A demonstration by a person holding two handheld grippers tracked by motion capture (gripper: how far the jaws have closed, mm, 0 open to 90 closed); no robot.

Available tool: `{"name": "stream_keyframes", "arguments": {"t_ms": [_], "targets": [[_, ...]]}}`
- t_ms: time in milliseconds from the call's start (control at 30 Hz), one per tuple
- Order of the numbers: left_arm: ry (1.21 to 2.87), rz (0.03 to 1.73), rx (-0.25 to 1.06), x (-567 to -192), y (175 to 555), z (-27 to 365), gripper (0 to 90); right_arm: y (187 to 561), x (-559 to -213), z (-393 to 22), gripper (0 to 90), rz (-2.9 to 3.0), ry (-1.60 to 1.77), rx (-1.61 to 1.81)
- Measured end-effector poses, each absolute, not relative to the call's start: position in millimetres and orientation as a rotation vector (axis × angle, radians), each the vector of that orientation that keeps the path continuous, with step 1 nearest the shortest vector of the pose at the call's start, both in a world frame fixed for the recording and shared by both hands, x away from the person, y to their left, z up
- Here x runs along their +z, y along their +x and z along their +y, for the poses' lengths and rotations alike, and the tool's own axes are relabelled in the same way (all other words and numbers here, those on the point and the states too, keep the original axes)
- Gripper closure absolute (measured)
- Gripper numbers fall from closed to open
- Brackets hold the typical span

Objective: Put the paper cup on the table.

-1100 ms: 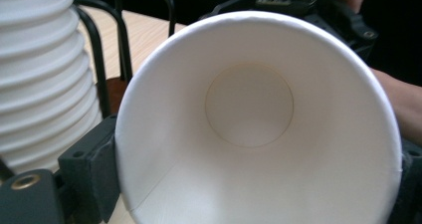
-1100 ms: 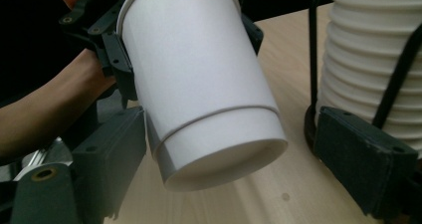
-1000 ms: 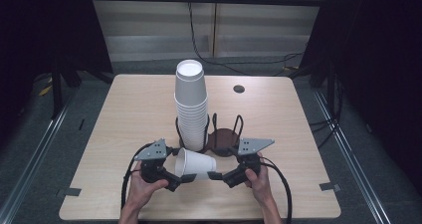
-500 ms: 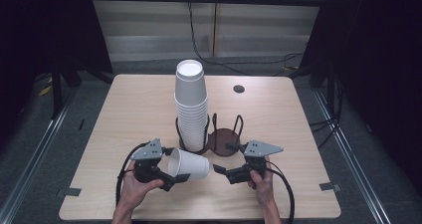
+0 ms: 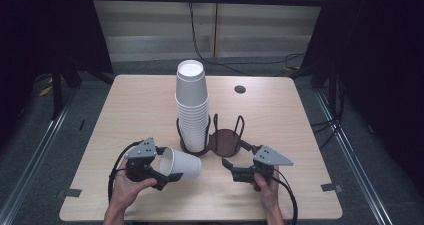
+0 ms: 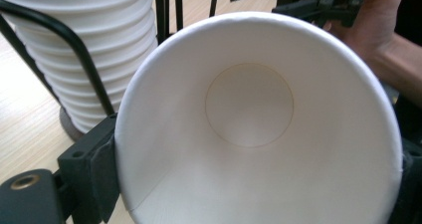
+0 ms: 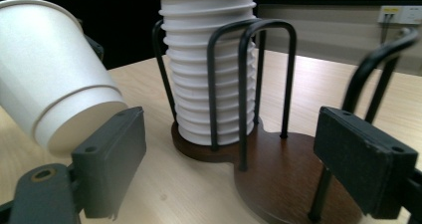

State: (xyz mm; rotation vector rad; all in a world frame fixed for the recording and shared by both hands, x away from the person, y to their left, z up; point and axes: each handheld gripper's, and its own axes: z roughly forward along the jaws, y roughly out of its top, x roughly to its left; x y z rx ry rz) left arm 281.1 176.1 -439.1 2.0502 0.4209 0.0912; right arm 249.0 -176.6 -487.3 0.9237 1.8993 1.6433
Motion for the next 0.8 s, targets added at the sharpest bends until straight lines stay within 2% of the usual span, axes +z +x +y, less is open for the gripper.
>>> {"name": "stream_keyframes", "arguments": {"t_ms": [800], "targets": [[2.140,0.588,0.209,-424,301,215,8.6,239,-511,-189,12.6,1.638,0.945,1.591]]}}
